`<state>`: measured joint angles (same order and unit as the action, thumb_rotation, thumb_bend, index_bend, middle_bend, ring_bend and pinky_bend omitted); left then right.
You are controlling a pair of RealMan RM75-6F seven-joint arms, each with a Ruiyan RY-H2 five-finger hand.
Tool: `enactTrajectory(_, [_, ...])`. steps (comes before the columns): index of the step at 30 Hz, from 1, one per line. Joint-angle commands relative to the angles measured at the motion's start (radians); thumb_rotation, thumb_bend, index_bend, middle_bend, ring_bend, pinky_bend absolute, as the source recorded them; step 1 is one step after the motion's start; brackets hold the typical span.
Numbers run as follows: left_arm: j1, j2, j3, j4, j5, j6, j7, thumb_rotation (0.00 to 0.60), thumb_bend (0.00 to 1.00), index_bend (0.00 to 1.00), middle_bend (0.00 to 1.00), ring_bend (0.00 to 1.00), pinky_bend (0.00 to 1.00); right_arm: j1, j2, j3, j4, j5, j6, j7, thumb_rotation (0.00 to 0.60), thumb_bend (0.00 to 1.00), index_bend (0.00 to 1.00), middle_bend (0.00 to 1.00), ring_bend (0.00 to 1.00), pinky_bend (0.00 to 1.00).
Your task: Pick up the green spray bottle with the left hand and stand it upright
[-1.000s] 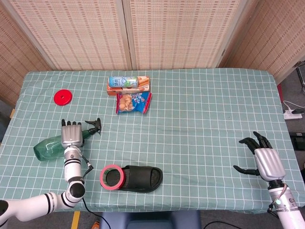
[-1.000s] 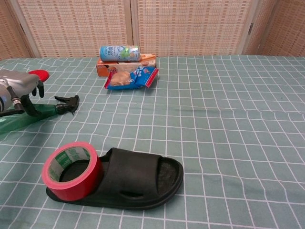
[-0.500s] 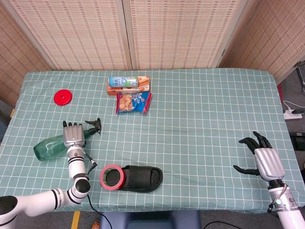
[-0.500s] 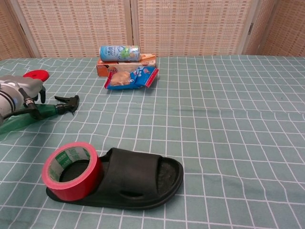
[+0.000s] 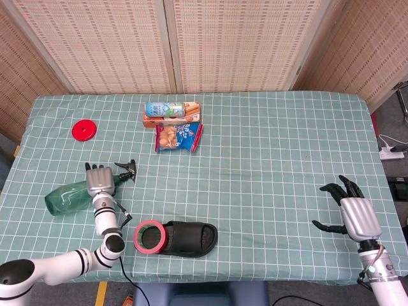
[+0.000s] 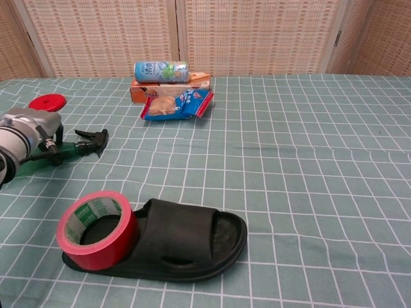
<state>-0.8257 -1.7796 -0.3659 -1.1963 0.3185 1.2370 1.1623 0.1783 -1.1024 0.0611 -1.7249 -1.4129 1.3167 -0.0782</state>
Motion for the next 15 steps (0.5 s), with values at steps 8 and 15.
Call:
enactTrajectory(8, [0.006, 0.009, 0.010, 0.004, 0.056, 0.011, -0.049, 0.600, 0.33, 0.55, 0.32, 0.20, 0.07, -0.001, -0.002, 0.000, -0.001, 0.001, 0.003, -0.006, 0.600, 0.00, 0.28, 0.23, 0.01, 0.11])
enactTrajectory(15, [0.025, 0.088, -0.011, -0.137, 0.144, 0.088, -0.117, 0.600, 0.36, 0.60, 0.38, 0.24, 0.09, -0.001, -0.003, 0.001, 0.001, 0.003, 0.004, -0.008, 0.600, 0.00, 0.28, 0.23, 0.01, 0.11])
